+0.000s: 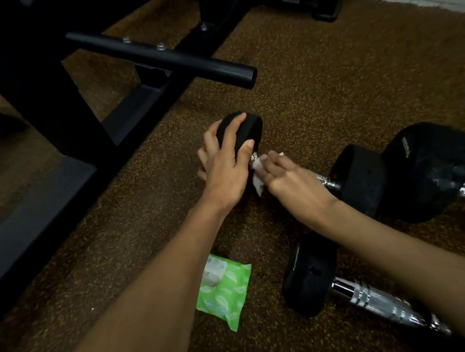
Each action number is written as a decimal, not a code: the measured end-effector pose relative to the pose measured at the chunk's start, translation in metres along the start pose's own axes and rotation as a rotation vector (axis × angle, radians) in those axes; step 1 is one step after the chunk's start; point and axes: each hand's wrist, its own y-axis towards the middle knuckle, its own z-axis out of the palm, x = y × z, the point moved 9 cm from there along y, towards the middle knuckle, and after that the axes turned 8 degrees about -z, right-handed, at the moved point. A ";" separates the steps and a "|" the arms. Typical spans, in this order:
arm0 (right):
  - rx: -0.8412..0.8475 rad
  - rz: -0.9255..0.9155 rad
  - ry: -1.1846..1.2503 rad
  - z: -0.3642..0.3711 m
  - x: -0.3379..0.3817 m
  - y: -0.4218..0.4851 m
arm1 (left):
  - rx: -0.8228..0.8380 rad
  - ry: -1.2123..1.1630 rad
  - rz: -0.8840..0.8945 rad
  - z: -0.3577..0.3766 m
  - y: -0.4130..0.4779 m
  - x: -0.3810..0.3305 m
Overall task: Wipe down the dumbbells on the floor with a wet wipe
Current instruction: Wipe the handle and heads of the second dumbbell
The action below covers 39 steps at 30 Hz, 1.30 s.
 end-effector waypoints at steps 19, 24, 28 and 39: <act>0.033 0.721 0.775 0.018 -0.072 0.043 | -0.004 -0.004 0.008 0.000 0.001 0.001; -0.073 0.613 0.554 0.000 -0.047 0.032 | -0.018 -0.008 0.016 -0.001 0.001 0.002; -0.167 0.383 0.295 -0.012 -0.018 0.020 | -0.026 -0.010 0.028 -0.002 -0.001 0.004; 0.104 0.085 -0.013 0.003 0.019 0.004 | 0.067 0.101 -0.046 0.002 0.004 -0.001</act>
